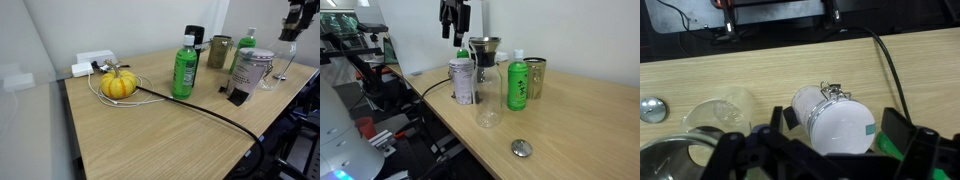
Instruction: Open the white canister
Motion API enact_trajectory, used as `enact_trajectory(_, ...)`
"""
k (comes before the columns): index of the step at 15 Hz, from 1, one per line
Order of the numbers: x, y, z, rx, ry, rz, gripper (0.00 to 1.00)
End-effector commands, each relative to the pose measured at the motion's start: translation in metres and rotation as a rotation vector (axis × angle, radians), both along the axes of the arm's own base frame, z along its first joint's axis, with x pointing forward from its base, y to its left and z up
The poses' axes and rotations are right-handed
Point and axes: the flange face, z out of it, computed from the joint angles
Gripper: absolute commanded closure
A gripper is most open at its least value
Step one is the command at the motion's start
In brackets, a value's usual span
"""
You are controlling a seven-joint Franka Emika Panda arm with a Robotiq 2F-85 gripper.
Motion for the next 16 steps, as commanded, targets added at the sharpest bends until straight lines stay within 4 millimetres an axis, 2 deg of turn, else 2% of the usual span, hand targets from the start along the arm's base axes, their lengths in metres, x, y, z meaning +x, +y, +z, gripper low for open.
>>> enact_trajectory(1,0.0,0.0,0.0,0.0,0.001,0.0,0.0)
enact_trajectory(4,-0.002,0.001,0.001,-0.003,-0.003,0.009,0.0)
enact_trajectory(9,-0.021,0.017,-0.001,-0.031,-0.051,0.03,0.0)
enact_trajectory(13,-0.038,0.029,-0.012,-0.069,-0.094,0.049,0.0)
enact_trajectory(16,-0.044,0.04,-0.027,-0.112,-0.145,0.098,0.0)
